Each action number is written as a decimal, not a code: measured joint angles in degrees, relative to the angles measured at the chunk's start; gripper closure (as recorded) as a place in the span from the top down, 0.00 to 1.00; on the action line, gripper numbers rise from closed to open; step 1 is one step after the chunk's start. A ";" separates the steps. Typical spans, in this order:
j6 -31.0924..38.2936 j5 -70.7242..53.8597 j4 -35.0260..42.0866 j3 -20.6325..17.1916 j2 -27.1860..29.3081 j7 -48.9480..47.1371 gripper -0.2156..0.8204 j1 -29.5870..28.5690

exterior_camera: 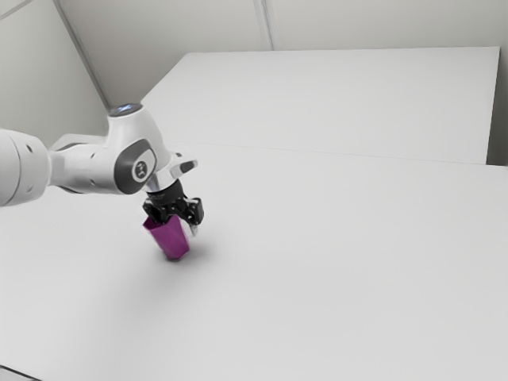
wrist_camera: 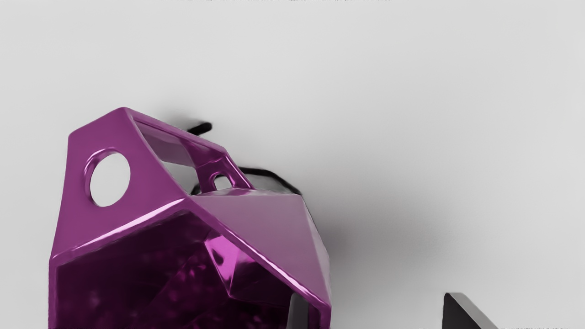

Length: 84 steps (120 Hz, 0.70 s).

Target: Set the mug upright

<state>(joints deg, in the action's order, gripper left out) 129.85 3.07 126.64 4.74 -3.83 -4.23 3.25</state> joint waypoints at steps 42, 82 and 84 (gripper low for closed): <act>-1.44 -4.26 -1.70 0.17 6.00 -1.96 0.73 1.12; -14.69 -10.87 -19.60 0.40 6.44 -2.74 0.78 4.96; -15.50 -11.16 -20.49 0.39 6.44 -2.75 0.78 5.16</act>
<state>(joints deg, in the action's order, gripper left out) 114.35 -8.09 106.16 5.13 2.61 -6.98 8.41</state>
